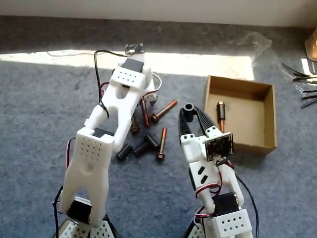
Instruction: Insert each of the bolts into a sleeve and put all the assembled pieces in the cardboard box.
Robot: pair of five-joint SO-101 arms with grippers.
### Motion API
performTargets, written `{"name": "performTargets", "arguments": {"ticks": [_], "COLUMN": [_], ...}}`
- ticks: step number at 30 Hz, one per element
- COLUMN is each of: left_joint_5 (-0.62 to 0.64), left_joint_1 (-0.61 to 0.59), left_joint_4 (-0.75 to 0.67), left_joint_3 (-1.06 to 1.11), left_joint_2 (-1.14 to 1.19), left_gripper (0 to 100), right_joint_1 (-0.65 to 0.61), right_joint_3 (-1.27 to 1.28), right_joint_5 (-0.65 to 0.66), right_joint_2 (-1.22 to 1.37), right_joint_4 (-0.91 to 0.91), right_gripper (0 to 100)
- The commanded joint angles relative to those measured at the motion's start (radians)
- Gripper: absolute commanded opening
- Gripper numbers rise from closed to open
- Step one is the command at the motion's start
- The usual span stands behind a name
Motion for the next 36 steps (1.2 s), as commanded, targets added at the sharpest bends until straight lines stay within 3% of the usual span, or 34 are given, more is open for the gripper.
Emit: {"name": "performTargets", "arguments": {"ticks": [1,24,29,36], "left_joint_5": [-0.003,-0.006,-0.006,-0.006], "left_joint_1": [-0.012,-0.012,-0.013,-0.028], "left_joint_4": [-0.014,-0.038,-0.064,-0.078], "left_joint_3": [-0.045,-0.039,-0.045,-0.045], "left_joint_2": [-0.019,-0.012,0.025,0.031], "left_gripper": [18,18,9,8], "right_joint_1": [0.012,0.016,0.016,0.016], "right_joint_3": [0.107,0.107,0.107,0.107], "right_joint_5": [0.011,0.011,0.011,0.011], "right_joint_2": [-0.012,-0.012,-0.012,-0.012], "right_joint_4": [0.002,0.002,0.002,0.002], "right_gripper": [0.4,0.4,0.4,0.4]}}
